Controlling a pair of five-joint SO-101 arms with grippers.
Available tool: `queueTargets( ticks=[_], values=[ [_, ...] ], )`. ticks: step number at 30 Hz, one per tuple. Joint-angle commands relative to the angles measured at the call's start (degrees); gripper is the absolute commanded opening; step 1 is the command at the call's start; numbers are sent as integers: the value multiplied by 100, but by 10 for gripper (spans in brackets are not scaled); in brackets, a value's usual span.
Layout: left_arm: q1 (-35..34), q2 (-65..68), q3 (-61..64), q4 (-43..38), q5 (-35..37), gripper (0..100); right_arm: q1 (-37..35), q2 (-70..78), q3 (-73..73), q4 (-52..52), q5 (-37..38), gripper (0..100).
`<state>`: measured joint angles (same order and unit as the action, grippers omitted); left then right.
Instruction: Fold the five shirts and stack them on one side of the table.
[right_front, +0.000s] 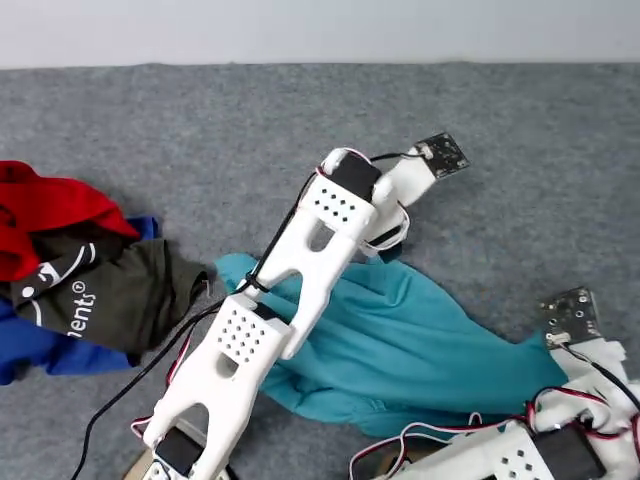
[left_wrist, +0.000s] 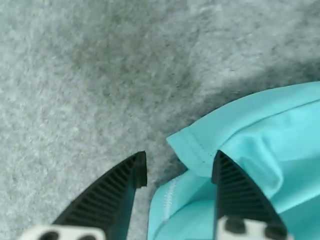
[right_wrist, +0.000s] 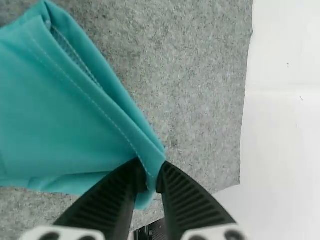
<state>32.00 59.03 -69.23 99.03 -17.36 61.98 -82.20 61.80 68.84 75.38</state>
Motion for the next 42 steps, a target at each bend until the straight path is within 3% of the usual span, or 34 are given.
queueTargets(
  ticks=[1,17,25,31,42],
  values=[
    [70,-105,31,176,-264,219,-57,-75,-70,-92,44,9],
    [105,220,567,132,-686,219,-400,-75,-62,-75,35,9],
    [123,721,-4,132,-686,211,-673,-75,-62,-75,26,9],
    [273,993,-620,132,-686,101,-664,-75,-62,-75,26,9],
    [308,1055,-1288,149,-686,93,-646,-75,-62,-75,26,9]
  ],
)
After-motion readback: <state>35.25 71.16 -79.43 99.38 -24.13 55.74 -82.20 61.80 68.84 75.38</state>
